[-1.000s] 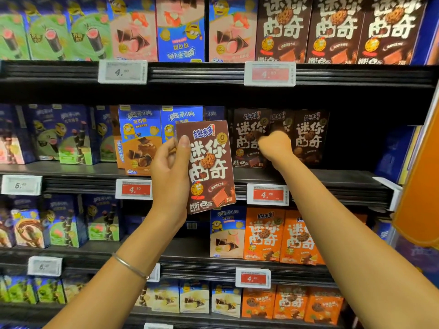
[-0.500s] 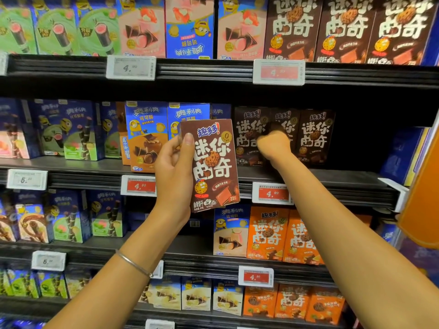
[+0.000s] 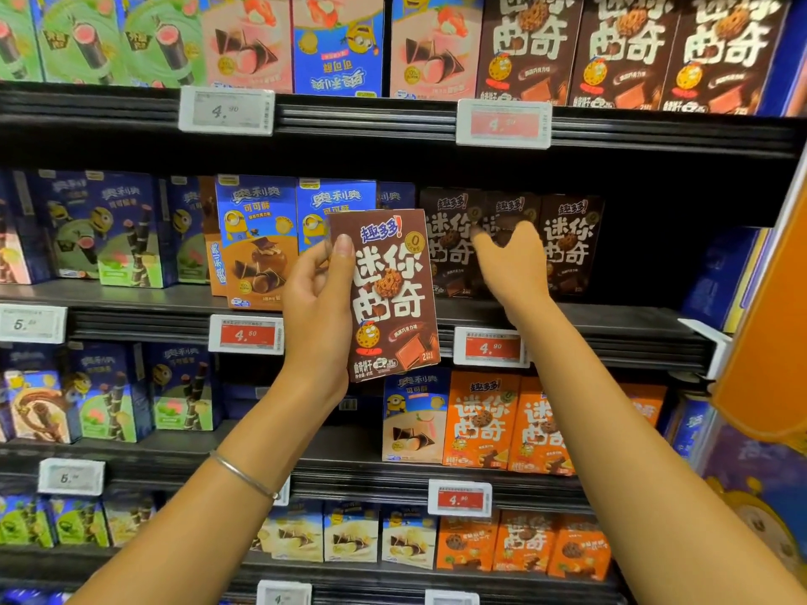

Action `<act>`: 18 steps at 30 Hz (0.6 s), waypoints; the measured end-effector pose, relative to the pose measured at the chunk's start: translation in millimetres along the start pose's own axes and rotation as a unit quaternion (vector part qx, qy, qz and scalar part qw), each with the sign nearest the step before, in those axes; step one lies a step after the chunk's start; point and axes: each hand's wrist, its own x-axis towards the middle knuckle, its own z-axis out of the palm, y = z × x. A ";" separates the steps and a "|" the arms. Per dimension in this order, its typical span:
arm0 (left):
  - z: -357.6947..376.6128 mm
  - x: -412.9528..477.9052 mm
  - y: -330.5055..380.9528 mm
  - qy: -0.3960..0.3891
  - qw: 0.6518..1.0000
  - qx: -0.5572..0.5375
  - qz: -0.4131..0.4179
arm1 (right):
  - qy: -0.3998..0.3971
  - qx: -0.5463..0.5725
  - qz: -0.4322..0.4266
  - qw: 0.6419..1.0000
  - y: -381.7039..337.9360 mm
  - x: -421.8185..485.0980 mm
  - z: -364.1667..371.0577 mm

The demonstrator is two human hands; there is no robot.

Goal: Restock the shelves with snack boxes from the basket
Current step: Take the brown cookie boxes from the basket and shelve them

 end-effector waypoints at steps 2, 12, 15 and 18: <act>5.2 0.4 -0.8 -0.001 1.000 -0.004 -0.005 | -0.032 0.070 -0.041 0.996 -2.9 -15.8 -12.2; 69.3 10.5 -2.3 -0.060 0.995 -0.072 -0.023 | -0.262 0.154 -0.102 0.947 0.4 -28.4 -69.7; 89.9 21.8 -10.0 -0.086 0.996 0.006 -0.025 | -0.222 0.150 -0.099 0.958 16.8 -12.6 -83.5; 105.3 34.2 -19.9 -0.117 0.984 0.133 0.024 | -0.152 0.146 -0.078 0.974 40.4 8.7 -97.1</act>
